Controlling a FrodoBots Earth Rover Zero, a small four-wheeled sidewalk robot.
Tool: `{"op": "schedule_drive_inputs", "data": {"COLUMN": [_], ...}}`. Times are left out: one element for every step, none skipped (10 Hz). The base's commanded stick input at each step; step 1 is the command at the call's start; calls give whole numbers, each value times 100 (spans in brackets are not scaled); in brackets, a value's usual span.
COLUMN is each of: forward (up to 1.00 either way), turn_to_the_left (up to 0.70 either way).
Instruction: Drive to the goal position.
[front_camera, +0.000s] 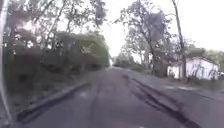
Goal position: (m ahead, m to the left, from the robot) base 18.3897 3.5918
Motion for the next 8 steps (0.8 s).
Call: {"op": "schedule_drive_inputs", "data": {"forward": [70,70,70,70,70,70,70,70], "turn_to_the_left": [0,0,0,0,0,0,0,0]}}
